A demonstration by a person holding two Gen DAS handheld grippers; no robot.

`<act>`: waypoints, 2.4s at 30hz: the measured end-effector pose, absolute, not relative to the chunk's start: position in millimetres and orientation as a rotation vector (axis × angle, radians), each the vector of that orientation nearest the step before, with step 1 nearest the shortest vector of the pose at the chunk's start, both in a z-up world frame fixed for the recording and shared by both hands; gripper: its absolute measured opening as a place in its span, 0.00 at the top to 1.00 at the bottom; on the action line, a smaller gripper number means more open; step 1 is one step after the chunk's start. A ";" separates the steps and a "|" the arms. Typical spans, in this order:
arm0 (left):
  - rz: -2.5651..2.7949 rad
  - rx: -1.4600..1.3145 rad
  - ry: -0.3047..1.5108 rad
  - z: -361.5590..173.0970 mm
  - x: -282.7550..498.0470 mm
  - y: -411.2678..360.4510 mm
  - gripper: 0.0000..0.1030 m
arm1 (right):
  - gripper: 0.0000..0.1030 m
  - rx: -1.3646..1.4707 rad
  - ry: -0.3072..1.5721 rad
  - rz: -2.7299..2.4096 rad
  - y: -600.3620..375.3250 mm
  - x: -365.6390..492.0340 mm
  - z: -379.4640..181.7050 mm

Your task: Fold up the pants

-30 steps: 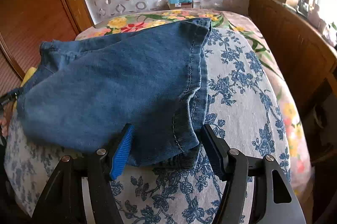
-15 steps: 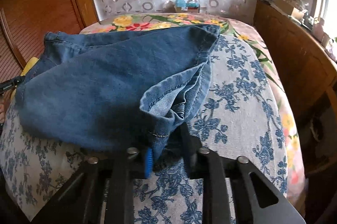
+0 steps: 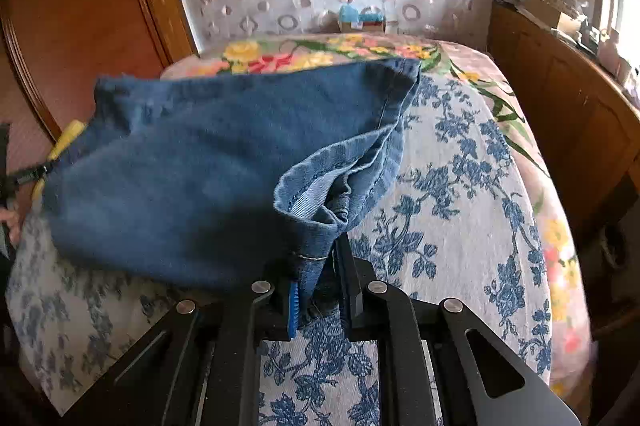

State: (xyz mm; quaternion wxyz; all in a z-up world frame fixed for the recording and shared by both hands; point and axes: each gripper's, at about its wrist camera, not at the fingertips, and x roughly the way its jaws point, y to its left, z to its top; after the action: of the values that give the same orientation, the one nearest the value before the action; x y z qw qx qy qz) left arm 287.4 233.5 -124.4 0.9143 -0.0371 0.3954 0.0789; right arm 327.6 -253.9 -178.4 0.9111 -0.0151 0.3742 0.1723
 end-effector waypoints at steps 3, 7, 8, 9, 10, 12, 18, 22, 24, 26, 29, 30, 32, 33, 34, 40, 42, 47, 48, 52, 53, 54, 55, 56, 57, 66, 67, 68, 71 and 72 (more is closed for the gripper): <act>0.170 -0.066 0.794 -117.8 282.9 230.5 0.90 | 0.86 0.001 0.750 0.358 -259.7 326.4 -171.5; 0.173 -0.064 0.745 -99.1 270.1 225.9 0.91 | 0.87 -0.017 0.714 0.349 -259.7 320.9 -160.8; 0.170 -0.062 0.732 -94.3 266.1 224.6 0.91 | 0.87 -0.025 0.704 0.345 -259.7 318.7 -158.1; 0.169 -0.063 0.717 -88.6 261.8 223.4 0.91 | 0.87 -0.028 0.697 0.341 -259.1 316.0 -156.2; 0.167 -0.063 0.707 -84.2 258.3 222.0 0.91 | 0.87 -0.030 0.689 0.338 -260.0 313.6 -153.8; 0.162 -0.059 0.685 -75.7 248.8 219.2 0.91 | 0.87 -0.028 0.669 0.331 -262.6 306.4 -148.5; 0.140 -0.081 0.644 -62.5 212.8 213.6 0.92 | 0.87 -0.026 0.623 0.305 -276.0 280.0 -139.5; 0.122 -0.102 0.649 -65.2 180.9 203.9 0.92 | 0.87 -0.027 0.612 0.290 -287.1 257.6 -141.0; 0.112 -0.094 0.655 -68.1 165.0 196.1 0.92 | 0.87 -0.027 0.610 0.283 -290.6 244.3 -142.8; 0.100 -0.102 0.662 -70.0 149.7 191.5 0.92 | 0.87 -0.036 0.607 0.275 -294.4 229.4 -144.4; 0.079 -0.127 0.668 -71.0 126.3 185.7 0.92 | 0.87 -0.042 0.608 0.266 -301.0 206.1 -145.6; 0.073 -0.130 0.672 -71.0 121.4 183.2 0.92 | 0.87 -0.042 0.607 0.264 -304.4 199.7 -143.4; 0.061 -0.138 0.679 -73.1 112.2 178.8 0.92 | 0.87 -0.039 0.609 0.259 -311.7 187.4 -143.0; 0.053 -0.134 0.688 -75.0 108.3 176.1 0.92 | 0.87 -0.033 0.609 0.255 -315.0 181.6 -143.6; 0.049 -0.133 0.695 -76.7 105.3 174.0 0.92 | 0.87 -0.029 0.614 0.249 -317.8 175.9 -145.1; 0.042 -0.124 0.740 -90.7 98.0 165.1 0.91 | 0.86 0.027 0.662 0.254 -326.0 168.2 -158.5; 0.029 -0.133 0.748 -91.1 99.2 166.5 0.87 | 0.86 0.053 0.669 0.249 -328.9 172.2 -158.6; 0.032 -0.111 0.716 -76.1 100.9 163.7 0.50 | 0.60 0.039 0.635 0.223 -333.3 166.6 -149.9; 0.033 -0.108 0.710 -74.8 102.8 163.8 0.45 | 0.56 0.032 0.629 0.207 -335.7 164.8 -148.2; 0.027 -0.085 0.707 -71.6 122.4 164.8 0.32 | 0.52 0.038 0.607 0.196 -337.2 170.2 -142.0; 0.018 -0.079 0.704 -70.5 130.2 164.2 0.32 | 0.52 0.037 0.607 0.195 -334.7 170.8 -144.0; 0.014 -0.076 0.705 -70.4 135.3 164.4 0.30 | 0.51 0.036 0.605 0.196 -333.8 174.2 -144.9; 0.010 -0.072 0.709 -70.2 142.4 164.0 0.30 | 0.51 0.035 0.602 0.200 -332.2 179.1 -144.5; -0.002 -0.067 0.715 -70.1 151.8 163.3 0.29 | 0.50 0.035 0.599 0.209 -331.0 183.9 -145.5; -0.011 -0.061 0.722 -70.6 158.7 162.9 0.28 | 0.49 0.034 0.600 0.215 -329.8 191.9 -145.8; 0.000 -0.049 0.744 -75.1 216.2 174.4 0.28 | 0.46 0.053 0.651 0.247 -322.0 262.2 -150.7; -0.004 -0.051 0.752 -76.9 222.4 176.3 0.28 | 0.46 0.053 0.659 0.247 -321.6 268.1 -152.0; -0.006 -0.052 0.763 -78.7 227.5 176.6 0.28 | 0.46 0.053 0.665 0.243 -320.7 273.4 -151.6; -0.023 -0.040 0.801 -87.2 243.9 176.3 0.28 | 0.46 0.051 0.694 0.253 -316.3 288.9 -156.6; -0.027 -0.031 0.810 -90.7 249.9 174.4 0.28 | 0.46 0.054 0.700 0.262 -315.0 292.4 -156.5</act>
State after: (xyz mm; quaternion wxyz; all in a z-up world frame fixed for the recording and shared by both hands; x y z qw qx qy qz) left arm 249.9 174.4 -90.7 0.9188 -0.0149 0.3942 -0.0129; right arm 292.4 -315.0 -156.5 0.9305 0.0265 0.3421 0.1281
